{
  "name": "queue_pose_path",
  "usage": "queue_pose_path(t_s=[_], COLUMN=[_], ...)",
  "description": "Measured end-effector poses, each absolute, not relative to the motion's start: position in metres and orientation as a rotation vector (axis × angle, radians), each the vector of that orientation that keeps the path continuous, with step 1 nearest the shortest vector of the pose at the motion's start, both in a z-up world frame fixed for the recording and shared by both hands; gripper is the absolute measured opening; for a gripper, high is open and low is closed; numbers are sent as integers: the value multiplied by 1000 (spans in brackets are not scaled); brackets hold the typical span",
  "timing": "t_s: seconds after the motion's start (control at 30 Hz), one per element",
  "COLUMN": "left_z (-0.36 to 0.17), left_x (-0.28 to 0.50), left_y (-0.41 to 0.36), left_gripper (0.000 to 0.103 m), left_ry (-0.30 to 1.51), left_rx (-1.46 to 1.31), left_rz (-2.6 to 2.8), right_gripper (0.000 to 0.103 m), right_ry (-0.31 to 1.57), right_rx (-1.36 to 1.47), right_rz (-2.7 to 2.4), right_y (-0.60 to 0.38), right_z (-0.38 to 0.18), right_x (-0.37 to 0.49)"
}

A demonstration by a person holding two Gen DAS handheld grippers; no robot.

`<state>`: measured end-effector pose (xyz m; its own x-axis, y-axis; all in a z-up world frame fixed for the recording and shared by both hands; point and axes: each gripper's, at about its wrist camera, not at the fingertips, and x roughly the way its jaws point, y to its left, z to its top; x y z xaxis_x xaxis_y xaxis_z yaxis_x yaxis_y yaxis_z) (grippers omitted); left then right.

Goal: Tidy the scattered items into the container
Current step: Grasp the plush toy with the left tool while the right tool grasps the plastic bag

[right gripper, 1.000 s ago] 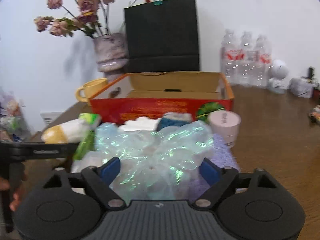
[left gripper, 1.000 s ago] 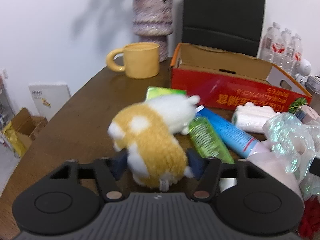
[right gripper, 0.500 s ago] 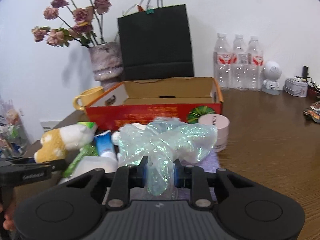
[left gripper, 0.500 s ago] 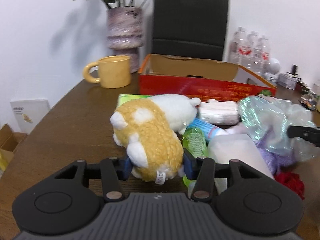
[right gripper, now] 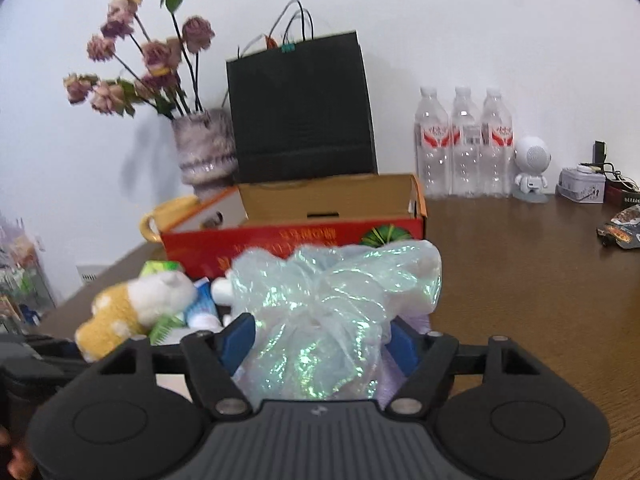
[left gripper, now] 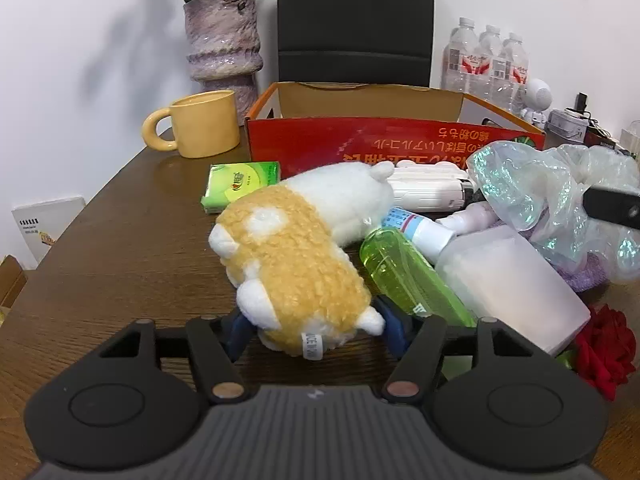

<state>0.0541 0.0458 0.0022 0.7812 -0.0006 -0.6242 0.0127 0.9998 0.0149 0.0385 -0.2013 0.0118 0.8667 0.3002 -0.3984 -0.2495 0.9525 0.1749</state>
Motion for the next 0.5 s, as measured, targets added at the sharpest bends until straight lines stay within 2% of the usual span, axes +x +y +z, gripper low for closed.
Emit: queue_pose_path(t_s=[0.13,0.17,0.2,0.23,0.33,0.5], left_z=[1,2,3,4,13,46], left_x=[54,53,52,49,40,23], left_y=[48,48,49,49,50,44], left_gripper=[68,55,47,46,44,44], left_ry=[677,668,659,646,612,521], left_rx=[10,8,5,-3,-31,-40], left_rz=[-5,-7,-9,-14,-45,-67], right_gripper=[73,70,53,32,19,15], right_ry=[445,463,483,502,478,427], right_rx=[32,9,-13,-35,29,89], right_rz=[291,288,285,282,313,341], right_y=[-188,-184,-180,-176,-183,-197], right_z=[10,7,3,0,4,23], right_x=[41,45,49,52,49,39])
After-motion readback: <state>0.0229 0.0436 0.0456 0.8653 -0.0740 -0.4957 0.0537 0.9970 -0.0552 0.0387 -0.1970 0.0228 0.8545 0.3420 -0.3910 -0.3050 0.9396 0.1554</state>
